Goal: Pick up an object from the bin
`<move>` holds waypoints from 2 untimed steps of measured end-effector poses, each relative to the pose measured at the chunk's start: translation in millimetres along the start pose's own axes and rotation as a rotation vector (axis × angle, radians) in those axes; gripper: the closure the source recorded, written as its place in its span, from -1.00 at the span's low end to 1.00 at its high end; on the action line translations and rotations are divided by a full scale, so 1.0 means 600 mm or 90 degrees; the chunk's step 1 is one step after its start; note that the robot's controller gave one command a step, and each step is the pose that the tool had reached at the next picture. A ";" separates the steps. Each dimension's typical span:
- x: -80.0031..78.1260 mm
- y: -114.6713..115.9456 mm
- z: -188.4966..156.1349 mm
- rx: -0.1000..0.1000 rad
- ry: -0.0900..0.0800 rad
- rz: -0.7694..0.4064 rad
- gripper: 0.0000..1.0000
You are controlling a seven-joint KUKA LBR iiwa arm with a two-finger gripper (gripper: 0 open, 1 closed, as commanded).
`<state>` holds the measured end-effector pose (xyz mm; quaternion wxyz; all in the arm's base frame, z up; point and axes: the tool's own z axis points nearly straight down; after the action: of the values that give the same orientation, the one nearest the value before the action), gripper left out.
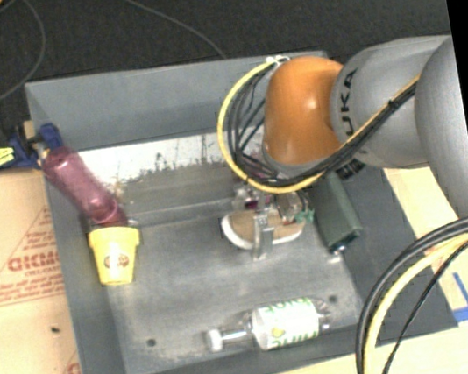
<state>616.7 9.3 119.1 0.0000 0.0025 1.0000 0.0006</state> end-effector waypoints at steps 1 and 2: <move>0.000 0.000 -0.017 0.000 -0.001 0.000 1.00; -0.001 0.000 -0.031 0.000 -0.001 0.000 1.00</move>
Offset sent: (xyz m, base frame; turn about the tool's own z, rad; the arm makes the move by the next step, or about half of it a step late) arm 0.0000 0.0001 0.0293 0.0000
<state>617.2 9.3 137.5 0.0012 0.0028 1.0000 0.0008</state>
